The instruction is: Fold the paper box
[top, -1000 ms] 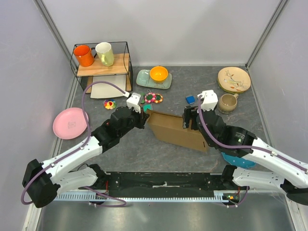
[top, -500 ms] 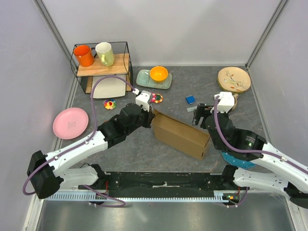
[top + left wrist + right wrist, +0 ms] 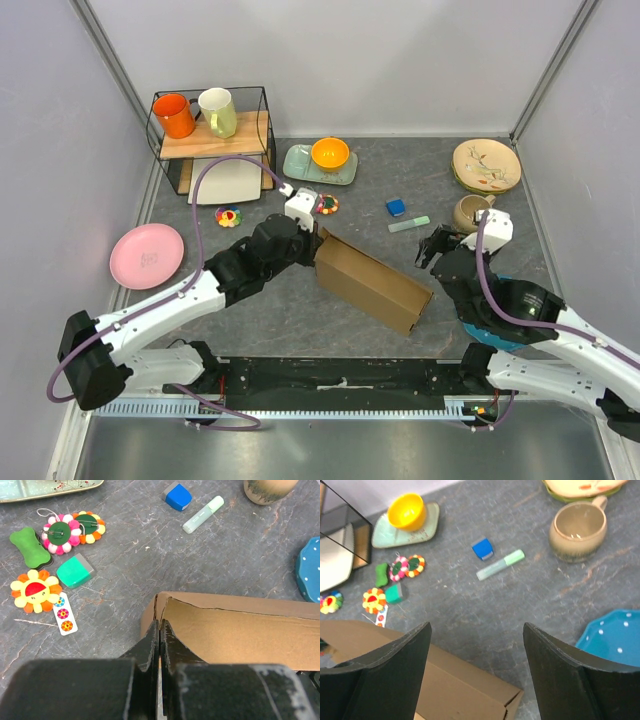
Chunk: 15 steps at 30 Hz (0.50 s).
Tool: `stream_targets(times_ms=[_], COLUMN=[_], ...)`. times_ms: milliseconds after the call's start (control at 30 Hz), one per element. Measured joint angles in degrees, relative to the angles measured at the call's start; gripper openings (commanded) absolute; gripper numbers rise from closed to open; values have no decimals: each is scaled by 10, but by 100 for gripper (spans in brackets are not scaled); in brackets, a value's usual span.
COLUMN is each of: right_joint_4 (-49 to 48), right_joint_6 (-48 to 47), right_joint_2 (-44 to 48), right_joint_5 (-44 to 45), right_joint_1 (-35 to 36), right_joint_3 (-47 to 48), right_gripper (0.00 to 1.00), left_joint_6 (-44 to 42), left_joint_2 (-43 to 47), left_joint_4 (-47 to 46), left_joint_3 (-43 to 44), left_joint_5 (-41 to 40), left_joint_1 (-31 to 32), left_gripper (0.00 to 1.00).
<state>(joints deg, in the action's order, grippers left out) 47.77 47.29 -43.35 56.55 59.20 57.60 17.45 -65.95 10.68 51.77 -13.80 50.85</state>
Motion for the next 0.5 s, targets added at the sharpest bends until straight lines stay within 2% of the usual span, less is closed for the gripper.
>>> stream_targets(times_ms=[233, 500], right_joint_4=[32, 34], right_joint_6=[75, 88], right_joint_2=[10, 28], right_joint_5=[-22, -20], right_joint_1=[-2, -3], right_joint_3=[-53, -55], right_gripper=[83, 84], left_joint_6=[11, 47], left_joint_2=[33, 87], left_joint_4=[38, 79], left_joint_3=[-8, -34], left_joint_5=[-37, -88], left_joint_1=[11, 14], left_gripper=[2, 2])
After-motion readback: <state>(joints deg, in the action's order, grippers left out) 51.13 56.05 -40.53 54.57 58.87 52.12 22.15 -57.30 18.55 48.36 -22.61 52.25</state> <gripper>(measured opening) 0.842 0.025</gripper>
